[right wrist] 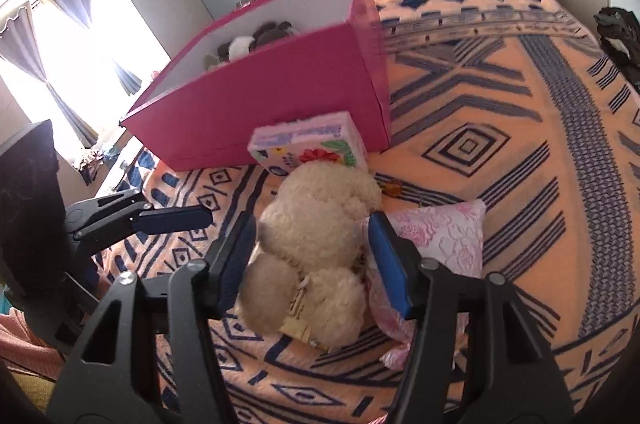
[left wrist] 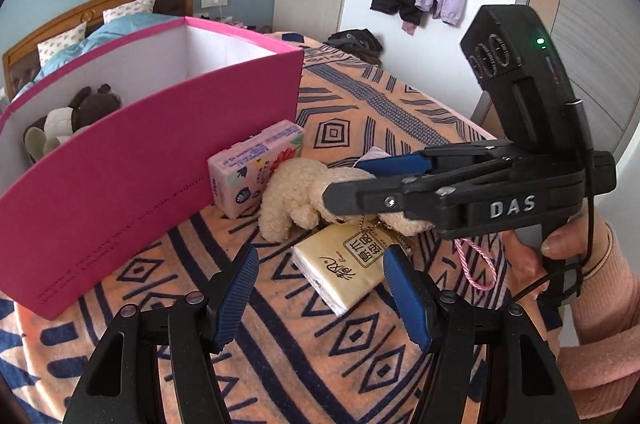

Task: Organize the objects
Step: 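Move the right gripper to the cream fluffy plush and close on it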

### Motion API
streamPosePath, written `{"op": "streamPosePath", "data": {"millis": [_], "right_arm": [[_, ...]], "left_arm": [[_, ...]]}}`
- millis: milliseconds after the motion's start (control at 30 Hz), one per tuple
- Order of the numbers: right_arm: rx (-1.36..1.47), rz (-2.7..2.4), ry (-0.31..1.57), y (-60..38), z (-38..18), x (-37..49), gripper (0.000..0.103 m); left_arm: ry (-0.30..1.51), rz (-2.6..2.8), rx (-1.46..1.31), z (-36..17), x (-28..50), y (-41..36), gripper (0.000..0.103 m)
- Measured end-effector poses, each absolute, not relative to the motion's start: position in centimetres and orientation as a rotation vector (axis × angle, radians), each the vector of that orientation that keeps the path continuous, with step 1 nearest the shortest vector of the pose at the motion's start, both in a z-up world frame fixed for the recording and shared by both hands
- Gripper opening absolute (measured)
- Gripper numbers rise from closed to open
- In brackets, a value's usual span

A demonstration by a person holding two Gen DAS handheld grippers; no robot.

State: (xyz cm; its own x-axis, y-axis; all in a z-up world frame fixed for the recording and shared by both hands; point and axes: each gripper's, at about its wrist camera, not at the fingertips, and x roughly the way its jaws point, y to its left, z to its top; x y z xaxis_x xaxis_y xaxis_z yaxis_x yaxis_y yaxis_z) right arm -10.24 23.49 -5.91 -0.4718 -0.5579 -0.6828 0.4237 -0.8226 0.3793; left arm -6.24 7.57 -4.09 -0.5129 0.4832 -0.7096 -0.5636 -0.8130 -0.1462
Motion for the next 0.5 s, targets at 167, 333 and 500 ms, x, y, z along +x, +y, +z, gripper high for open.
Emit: {"op": "streamPosePath", "data": {"millis": [167, 333, 500], "right_arm": [[1.136, -2.269, -0.196, 23.1, -6.3, -10.2, 0.052], [1.112, -2.256, -0.250, 23.8, -6.1, -9.7, 0.051], [1.035, -2.224, -0.272, 24.0, -4.5, -8.4, 0.051]], "left_arm": [[0.126, 2.302, -1.064, -4.6, -6.7, 7.3, 0.066], [0.112, 2.309, -1.069, -4.4, -7.0, 6.9, 0.066], [0.095, 2.311, -1.062, -4.1, -7.3, 6.5, 0.066]]}}
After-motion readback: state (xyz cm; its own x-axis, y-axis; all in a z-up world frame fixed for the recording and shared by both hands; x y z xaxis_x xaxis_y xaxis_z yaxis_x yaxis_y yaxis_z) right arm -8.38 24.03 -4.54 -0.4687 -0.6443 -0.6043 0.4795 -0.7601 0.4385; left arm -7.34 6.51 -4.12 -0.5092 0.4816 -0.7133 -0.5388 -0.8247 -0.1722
